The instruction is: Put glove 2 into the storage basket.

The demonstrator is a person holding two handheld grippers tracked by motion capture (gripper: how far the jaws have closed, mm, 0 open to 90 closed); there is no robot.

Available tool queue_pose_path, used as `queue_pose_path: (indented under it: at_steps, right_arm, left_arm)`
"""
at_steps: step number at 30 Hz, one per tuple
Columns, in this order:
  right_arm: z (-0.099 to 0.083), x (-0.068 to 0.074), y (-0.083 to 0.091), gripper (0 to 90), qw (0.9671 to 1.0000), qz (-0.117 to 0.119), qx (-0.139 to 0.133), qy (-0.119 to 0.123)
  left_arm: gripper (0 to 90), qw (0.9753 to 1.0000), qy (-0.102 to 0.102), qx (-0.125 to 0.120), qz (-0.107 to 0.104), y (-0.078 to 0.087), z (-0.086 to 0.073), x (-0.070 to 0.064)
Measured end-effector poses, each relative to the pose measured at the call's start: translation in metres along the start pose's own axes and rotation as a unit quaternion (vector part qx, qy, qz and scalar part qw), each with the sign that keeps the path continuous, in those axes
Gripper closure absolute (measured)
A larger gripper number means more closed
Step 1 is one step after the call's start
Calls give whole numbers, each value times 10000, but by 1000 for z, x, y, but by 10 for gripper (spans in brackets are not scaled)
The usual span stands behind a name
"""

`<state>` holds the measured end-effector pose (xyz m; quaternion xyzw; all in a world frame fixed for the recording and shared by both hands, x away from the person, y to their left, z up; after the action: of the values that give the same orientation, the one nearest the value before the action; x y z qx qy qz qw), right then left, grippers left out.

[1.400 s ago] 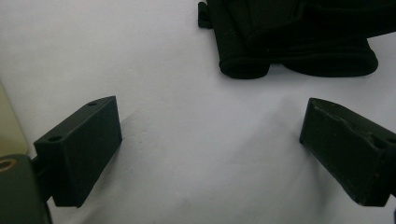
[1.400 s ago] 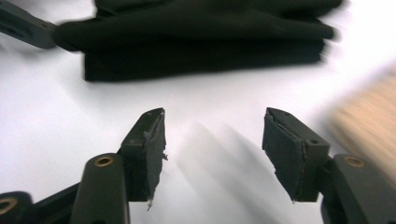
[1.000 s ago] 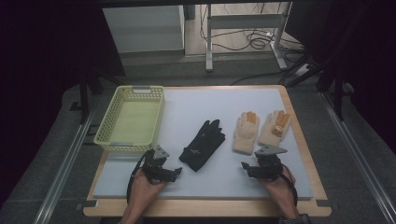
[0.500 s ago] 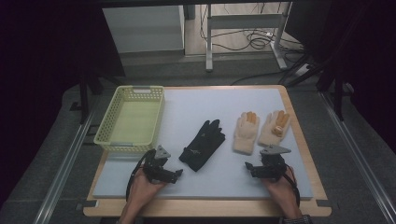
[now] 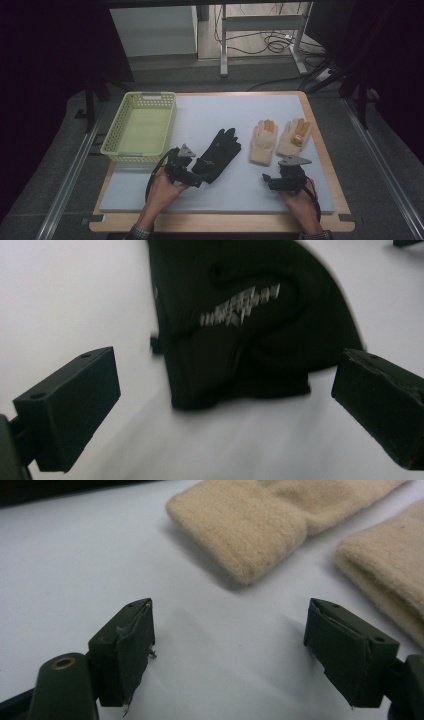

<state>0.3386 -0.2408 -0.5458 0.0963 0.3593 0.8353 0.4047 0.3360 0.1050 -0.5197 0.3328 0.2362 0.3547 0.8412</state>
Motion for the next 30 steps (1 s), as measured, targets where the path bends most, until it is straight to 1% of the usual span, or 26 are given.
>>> queue_pose_path:
  at_steps: [3, 6, 7, 10, 12, 13, 15, 17, 19, 20, 21, 23, 24, 25, 27, 28, 29, 30]
  right_arm:
    - [0, 0, 0, 200, 10000, -3, 2, 1]
    - [0, 0, 0, 199, 10000, -2, 1, -2]
    - [0, 0, 0, 200, 10000, -2, 0, -2]
    - [0, 0, 0, 200, 10000, -2, 0, -2]
    - [0, 0, 0, 200, 10000, -3, -3, -1]
    - [0, 0, 0, 200, 10000, -2, 0, -6]
    - [0, 0, 0, 200, 10000, -2, -1, -3]
    - [0, 0, 0, 200, 10000, -2, -2, -3]
    - [0, 0, 0, 200, 10000, -1, -3, -5]
    - [0, 0, 0, 200, 10000, -2, -2, -6]
    - [0, 0, 0, 199, 10000, -3, -3, -4]
    - [0, 0, 0, 200, 10000, -2, -2, -6]
    - [0, 0, 0, 200, 10000, -2, -3, -6]
    - [0, 0, 0, 199, 10000, -2, -2, -5]
    - [0, 0, 0, 200, 10000, -3, -1, -6]
    - [0, 0, 0, 200, 10000, -3, -1, -5]
    - [0, 0, 0, 200, 10000, -2, 0, -6]
    - [0, 0, 0, 200, 10000, -2, 0, -5]
  left_arm:
    - [0, 10000, -64, 9, -33, -5, 18, -5]
    - [0, 9999, -92, 53, -74, -13, 34, -9]
    - [0, 9999, -68, 55, -101, -17, 38, -11]
    - [0, 9998, -79, 130, -103, -30, 47, -15]
    - [0, 9998, -61, 197, -41, -40, 51, -17]
    - [0, 9997, -46, 231, -9, -44, 51, -17]
    - [0, 9992, -25, 371, 123, -56, 52, -17]
    - [0, 9984, -67, 488, 281, -66, 51, -15]
    - [0, 9976, -80, 574, 365, -71, 50, -12]
    - [0, 9968, -111, 619, 484, -74, 49, -9]
    - [0, 9963, -163, 654, 524, -75, 48, -7]
    - [0, 9964, -71, 695, 472, -76, 46, -2]
    - [0, 9967, 46, 723, 377, -77, 44, 0]
    - [0, 9967, 74, 747, 321, -77, 44, 1]
    - [0, 9965, 0, 791, 265, -77, 42, -4]
    - [0, 9952, -181, 908, 329, -78, 41, -9]
    - [0, 9950, -234, 916, 319, -77, 42, -11]
    - [4, 9949, -229, 941, 289, -77, 41, -12]
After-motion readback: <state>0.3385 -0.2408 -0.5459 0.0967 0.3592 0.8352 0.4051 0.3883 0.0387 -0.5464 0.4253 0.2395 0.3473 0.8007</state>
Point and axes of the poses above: each handheld gripper's, and its own axes: y roughly backward along the jaws, z roughly out of its top, x roughly to its left, the point moved 2 cm from there along -y, roughly forward along the jaws, and after that the axes turned 6 degrees about y, right-handed, at the moved point
